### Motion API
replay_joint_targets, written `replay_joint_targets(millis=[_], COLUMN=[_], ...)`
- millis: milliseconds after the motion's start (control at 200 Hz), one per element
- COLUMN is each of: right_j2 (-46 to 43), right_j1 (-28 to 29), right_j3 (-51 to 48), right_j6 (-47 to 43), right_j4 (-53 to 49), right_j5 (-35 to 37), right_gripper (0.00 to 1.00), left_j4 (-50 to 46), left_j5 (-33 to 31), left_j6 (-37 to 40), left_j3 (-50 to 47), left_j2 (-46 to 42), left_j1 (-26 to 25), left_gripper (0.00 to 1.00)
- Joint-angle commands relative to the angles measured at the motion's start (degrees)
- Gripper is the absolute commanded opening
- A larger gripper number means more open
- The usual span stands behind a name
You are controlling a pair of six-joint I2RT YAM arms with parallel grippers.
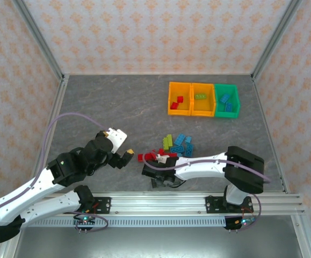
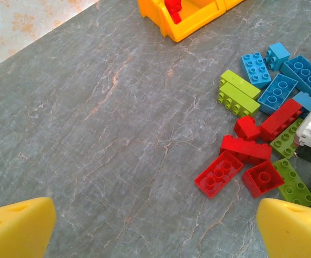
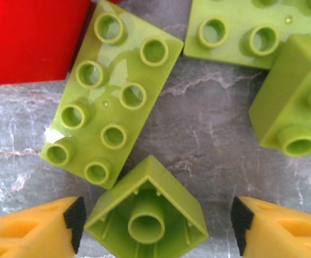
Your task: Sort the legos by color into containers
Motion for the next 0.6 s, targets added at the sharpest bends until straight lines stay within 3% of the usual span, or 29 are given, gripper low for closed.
replay_joint_targets(millis=[0,165,385,596], right_j2=[1.5,3.3,-1.0,-13.2], right_j1=[0.1,0.2,0.1,-0.5], right_j3=[1.6,2.4,-0.4,-3.5], right_j6=[-0.7,-0.7,0.8,2.0], right_j4=[2.4,2.1,2.3,0.2], right_j5=[4.3,5.8,6.2,11.6], right_gripper=[0.71,0.59,0.38,0.33], left_j4=[-1.3,-2.2,-2.3,-1.0], left_j5=[-1.1,-0.3,9.3,16.1], left_j6=[0.9,2.8,10.1,13.6], left_j3=[-0.4,-0.6,-2.8,-3.7], left_j2=[-0.4,-1.0,-4.5,-7.8], left_j1=[0.0,0.0,0.0,0.0], left_gripper=[0.97,0.97,1.00,1.00])
